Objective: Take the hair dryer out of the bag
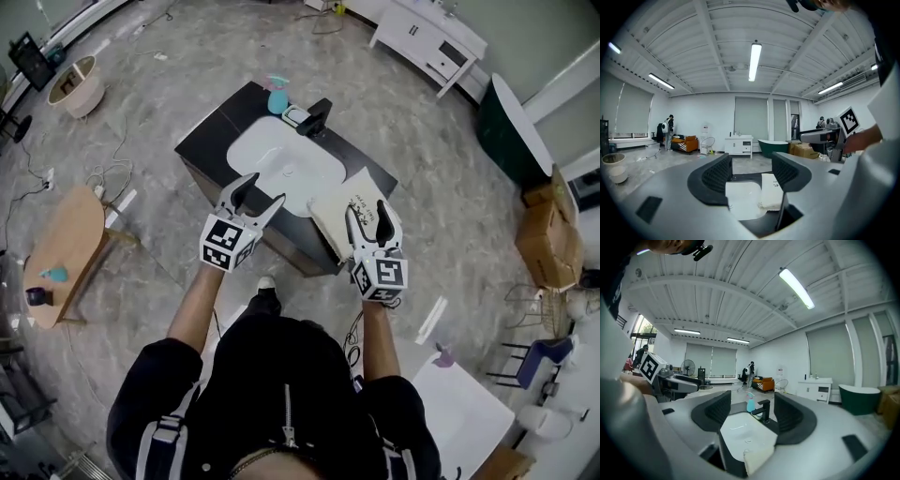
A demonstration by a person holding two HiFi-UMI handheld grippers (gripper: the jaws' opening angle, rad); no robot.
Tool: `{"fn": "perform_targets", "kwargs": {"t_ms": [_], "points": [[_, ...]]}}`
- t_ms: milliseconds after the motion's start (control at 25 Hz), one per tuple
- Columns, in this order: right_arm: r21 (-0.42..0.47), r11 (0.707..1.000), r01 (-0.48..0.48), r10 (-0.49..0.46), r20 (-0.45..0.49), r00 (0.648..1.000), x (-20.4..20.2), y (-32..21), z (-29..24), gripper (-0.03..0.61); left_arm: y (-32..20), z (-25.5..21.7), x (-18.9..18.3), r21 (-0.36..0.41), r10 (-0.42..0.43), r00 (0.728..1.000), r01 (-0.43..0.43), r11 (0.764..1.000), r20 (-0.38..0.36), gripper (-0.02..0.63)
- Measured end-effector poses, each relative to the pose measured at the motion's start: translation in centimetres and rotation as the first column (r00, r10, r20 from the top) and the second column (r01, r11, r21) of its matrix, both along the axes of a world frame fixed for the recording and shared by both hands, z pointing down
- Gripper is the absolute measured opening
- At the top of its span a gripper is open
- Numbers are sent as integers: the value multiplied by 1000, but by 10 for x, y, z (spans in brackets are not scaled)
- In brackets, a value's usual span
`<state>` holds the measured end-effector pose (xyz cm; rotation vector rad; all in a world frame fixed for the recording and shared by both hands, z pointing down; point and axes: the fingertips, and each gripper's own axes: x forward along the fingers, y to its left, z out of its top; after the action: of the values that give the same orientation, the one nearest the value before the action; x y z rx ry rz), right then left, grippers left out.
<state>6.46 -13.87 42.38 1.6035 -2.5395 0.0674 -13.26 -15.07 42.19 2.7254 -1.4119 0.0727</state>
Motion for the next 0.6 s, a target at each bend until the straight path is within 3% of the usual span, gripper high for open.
{"fn": "perform_targets", "kwargs": {"t_ms": [280,600], "points": [[-45,996,-77,76,-18,997,4,-26,17,285,-44,15,11,-33,99,995,-100,994,-20,293],[-74,993,-96,92,-44,995,13,-38,35,285,-64,32,22,-50,130,991,-131,990,-26,293]]}}
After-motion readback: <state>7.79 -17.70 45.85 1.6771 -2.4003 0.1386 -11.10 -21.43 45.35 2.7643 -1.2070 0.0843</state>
